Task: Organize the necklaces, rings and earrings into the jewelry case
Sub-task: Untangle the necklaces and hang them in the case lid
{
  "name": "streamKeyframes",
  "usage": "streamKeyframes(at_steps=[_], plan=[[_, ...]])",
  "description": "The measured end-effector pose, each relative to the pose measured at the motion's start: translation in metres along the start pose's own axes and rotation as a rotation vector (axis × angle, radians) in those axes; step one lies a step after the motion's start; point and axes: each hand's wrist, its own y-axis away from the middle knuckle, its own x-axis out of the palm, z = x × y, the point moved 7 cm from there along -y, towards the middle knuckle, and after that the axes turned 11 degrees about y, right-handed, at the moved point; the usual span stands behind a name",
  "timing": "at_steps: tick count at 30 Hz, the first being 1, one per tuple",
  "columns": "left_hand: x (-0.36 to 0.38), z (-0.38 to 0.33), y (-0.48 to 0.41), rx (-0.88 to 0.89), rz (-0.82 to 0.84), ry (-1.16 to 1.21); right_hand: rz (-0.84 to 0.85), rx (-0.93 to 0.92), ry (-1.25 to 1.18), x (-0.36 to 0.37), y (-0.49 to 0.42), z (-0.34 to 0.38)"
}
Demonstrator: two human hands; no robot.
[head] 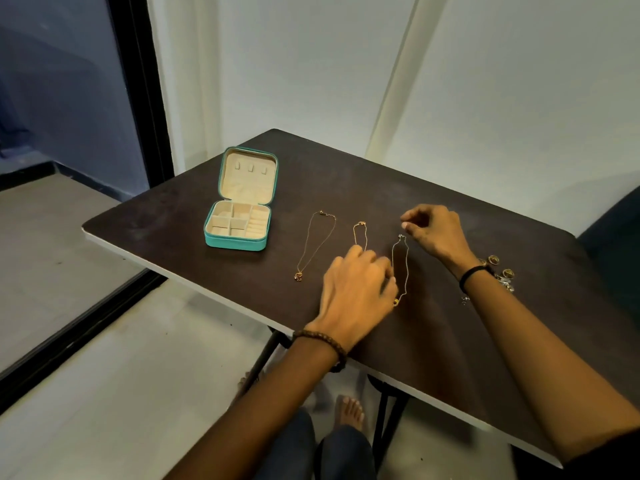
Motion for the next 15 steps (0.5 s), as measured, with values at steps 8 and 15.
streamKeyframes(at_steps=[8,15], plan=[[0.055,-0.019,-0.001,0.199,0.058,-0.162,0.142,0.047,0.091,0.017,0.000,-0.030],[0.060,-0.019,0.001,0.256,-0.013,-0.197,0.086,0.119,0.050,0.021,-0.007,-0.033]])
